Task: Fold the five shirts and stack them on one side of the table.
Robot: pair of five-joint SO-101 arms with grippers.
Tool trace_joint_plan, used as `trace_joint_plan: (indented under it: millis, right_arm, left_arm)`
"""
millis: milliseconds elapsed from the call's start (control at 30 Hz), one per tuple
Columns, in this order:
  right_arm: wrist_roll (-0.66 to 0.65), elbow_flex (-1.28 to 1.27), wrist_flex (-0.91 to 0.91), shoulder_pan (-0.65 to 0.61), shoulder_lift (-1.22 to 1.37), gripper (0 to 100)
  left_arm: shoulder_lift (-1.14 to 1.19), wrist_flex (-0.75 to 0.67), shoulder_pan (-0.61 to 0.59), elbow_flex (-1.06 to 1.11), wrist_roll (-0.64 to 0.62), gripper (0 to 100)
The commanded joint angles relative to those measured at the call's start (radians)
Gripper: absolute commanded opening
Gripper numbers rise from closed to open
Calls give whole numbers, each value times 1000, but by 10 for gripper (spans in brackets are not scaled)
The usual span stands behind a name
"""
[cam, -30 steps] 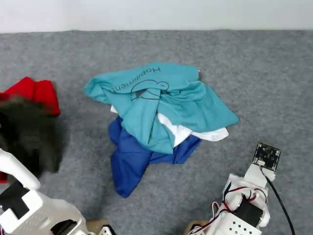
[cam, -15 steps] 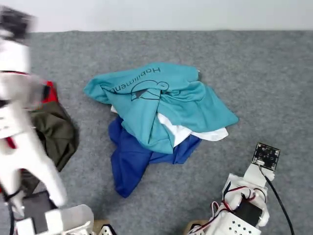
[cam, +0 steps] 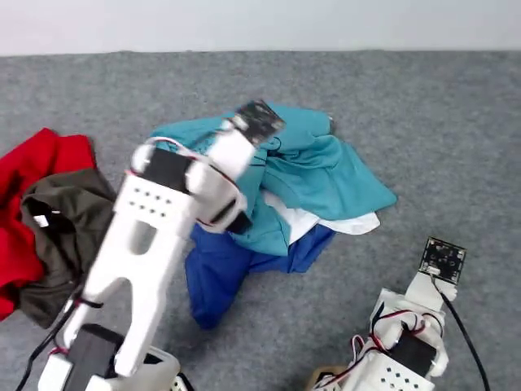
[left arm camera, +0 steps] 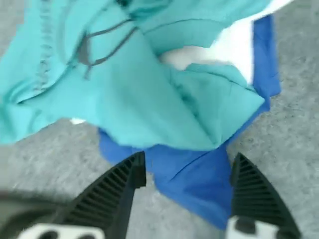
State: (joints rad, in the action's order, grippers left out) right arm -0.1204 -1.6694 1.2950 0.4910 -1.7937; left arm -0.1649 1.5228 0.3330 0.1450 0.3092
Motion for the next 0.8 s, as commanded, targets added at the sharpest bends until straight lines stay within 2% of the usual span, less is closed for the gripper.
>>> trace_joint_plan:
  millis: [0, 467, 533, 667, 767]
  right_arm:
    - [11, -15, 5, 12, -4, 10]
    - [11, -15, 5, 12, -4, 10]
    - [11, -15, 5, 12, -4, 10]
    - [11, -15, 5, 12, -4, 10]
    - [11, -15, 5, 12, -4, 10]
  left_arm:
    - [80, -68, 23, -2, -12, 276]
    - [595, -276, 32, -39, -32, 266]
    - [618, -239, 29, -94, -32, 210]
    - [600, -233, 26, -131, -26, 6]
    - [549, -190, 3, -156, -31, 11]
